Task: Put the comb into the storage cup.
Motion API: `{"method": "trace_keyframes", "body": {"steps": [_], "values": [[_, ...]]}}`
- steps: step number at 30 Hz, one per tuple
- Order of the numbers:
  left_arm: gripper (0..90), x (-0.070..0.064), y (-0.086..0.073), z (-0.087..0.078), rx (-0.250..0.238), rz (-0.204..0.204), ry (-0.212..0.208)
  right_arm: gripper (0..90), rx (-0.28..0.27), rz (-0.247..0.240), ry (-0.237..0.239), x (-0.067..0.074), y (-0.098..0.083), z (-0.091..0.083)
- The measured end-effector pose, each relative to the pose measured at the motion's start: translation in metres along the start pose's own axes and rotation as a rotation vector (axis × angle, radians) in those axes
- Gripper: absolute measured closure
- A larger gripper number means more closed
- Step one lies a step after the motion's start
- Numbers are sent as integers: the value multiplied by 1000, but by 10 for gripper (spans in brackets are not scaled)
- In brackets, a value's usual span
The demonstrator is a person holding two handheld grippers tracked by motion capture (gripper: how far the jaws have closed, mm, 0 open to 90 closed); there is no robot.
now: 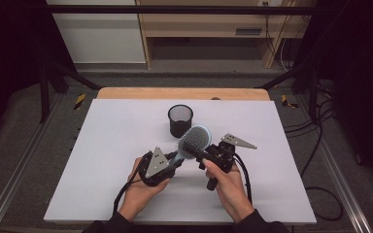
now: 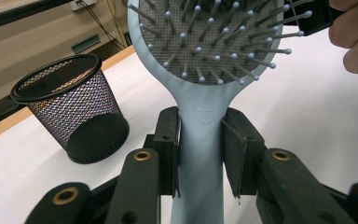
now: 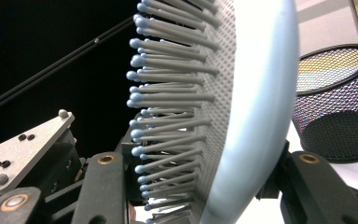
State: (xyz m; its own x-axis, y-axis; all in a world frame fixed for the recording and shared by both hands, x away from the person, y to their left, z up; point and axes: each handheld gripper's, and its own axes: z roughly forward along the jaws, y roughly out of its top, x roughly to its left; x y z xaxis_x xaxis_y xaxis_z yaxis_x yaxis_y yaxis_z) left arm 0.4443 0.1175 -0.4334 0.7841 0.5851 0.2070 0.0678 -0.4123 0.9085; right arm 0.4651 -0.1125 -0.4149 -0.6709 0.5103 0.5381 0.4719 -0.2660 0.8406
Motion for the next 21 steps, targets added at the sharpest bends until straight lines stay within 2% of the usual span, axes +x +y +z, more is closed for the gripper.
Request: {"method": "trace_keyframes", "body": {"steps": [21], "values": [[648, 0, 0, 1, -5, -29, -4, 510, -11, 21, 4, -2, 0, -2]]}}
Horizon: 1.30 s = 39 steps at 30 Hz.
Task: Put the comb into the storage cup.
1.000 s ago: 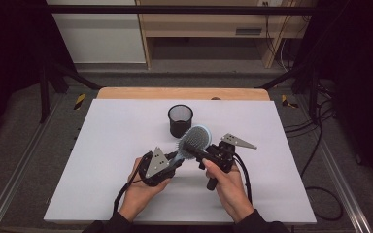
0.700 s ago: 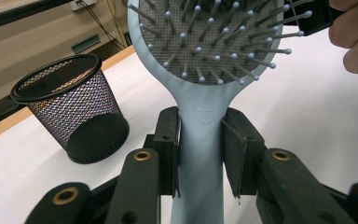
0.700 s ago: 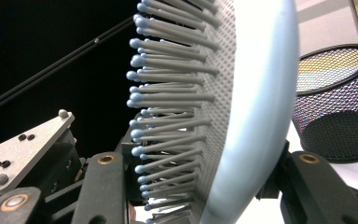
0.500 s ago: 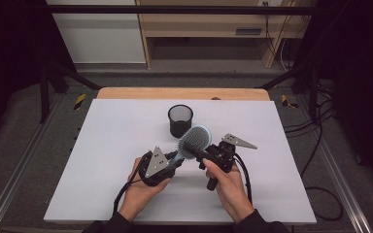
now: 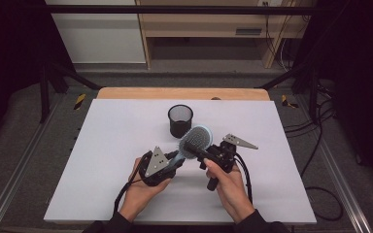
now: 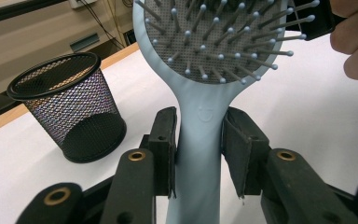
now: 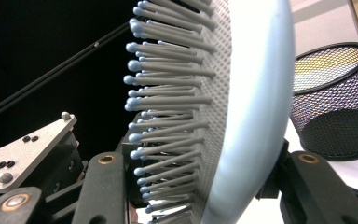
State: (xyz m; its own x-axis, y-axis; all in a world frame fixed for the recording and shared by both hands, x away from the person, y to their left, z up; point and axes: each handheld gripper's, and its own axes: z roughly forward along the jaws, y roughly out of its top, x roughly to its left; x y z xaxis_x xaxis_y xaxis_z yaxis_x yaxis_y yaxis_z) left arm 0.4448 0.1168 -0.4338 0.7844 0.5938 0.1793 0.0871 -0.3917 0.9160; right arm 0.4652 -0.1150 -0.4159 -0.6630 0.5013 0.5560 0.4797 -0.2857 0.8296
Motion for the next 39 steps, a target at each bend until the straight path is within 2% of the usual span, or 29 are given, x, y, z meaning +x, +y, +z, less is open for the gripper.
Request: {"method": "trace_keyframes", "body": {"steps": [19, 39], "values": [[592, 0, -1, 1, 9, -8, 4, 510, 0, 3, -3, -1, 0, 0], [550, 1, -1, 0, -6, -20, 5, 509, -20, 23, -48, -13, 2, -7]]}}
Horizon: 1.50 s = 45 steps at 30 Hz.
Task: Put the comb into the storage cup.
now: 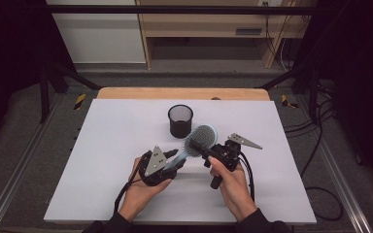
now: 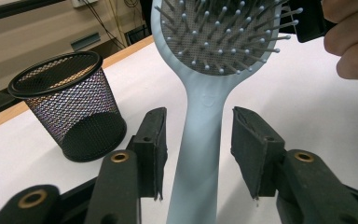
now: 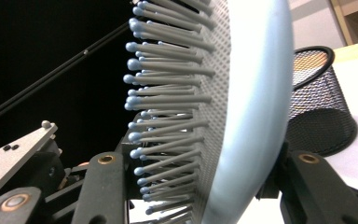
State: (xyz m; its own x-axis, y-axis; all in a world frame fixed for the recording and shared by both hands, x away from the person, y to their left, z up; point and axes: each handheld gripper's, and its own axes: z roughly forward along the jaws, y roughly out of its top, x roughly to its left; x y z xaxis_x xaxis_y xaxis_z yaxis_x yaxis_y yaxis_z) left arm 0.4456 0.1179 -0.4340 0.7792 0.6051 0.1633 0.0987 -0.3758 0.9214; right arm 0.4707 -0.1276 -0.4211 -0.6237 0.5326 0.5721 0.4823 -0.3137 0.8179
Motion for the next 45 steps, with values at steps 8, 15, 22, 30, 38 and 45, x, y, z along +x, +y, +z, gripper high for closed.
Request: {"method": "trace_keyframes", "body": {"steps": [8, 15, 22, 30, 38, 45], "values": [[464, 8, -1, -5, -14, -30, 27, 509, -16, -12, -32, -6, 2, -4], [196, 24, -1, -17, -61, -101, 133, 508, -34, -26, -52, -9, 5, -8], [103, 43, -13, -37, -66, -152, 197, 508, -49, -28, -61, -11, 7, -11], [78, 56, -39, -68, -34, -187, 246, 507, -62, -35, -78, -16, 10, -15], [45, 61, -57, -110, -68, -209, 293, 507, -79, -22, -97, -20, 12, -21], [42, 67, -64, -118, -79, -244, 355, 506, -96, -4, -102, -19, 16, -23]]}}
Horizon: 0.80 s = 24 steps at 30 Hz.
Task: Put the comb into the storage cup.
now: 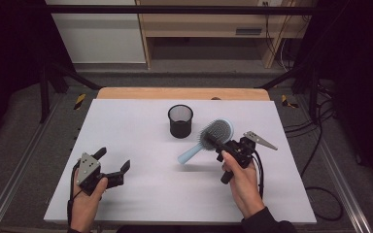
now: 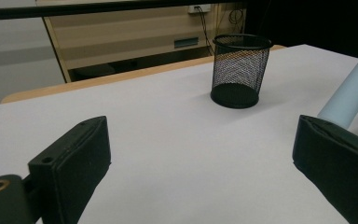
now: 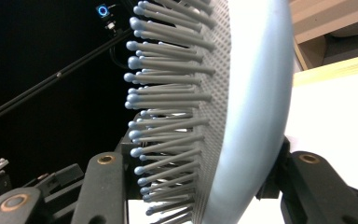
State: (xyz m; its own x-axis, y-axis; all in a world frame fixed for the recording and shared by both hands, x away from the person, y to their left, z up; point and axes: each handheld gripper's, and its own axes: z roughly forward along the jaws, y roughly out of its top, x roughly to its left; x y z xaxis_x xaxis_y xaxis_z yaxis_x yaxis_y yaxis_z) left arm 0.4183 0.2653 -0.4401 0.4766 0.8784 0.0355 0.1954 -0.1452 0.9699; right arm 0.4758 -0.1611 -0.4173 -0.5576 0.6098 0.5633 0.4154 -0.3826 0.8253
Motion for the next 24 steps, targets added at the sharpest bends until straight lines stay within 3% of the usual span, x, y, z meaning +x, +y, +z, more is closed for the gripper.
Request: {"method": "trace_keyframes", "body": {"steps": [7, 15, 24], "values": [[42, 1, -3, 1, 16, 7, -2, 506, -1, -24, -19, 7, 14, 4], [41, 0, -2, 1, 11, 19, 5, 505, 30, -104, -49, 24, 38, 17], [41, 3, -4, 1, 13, 10, 8, 504, 26, -107, -31, 36, 56, 37]]}}
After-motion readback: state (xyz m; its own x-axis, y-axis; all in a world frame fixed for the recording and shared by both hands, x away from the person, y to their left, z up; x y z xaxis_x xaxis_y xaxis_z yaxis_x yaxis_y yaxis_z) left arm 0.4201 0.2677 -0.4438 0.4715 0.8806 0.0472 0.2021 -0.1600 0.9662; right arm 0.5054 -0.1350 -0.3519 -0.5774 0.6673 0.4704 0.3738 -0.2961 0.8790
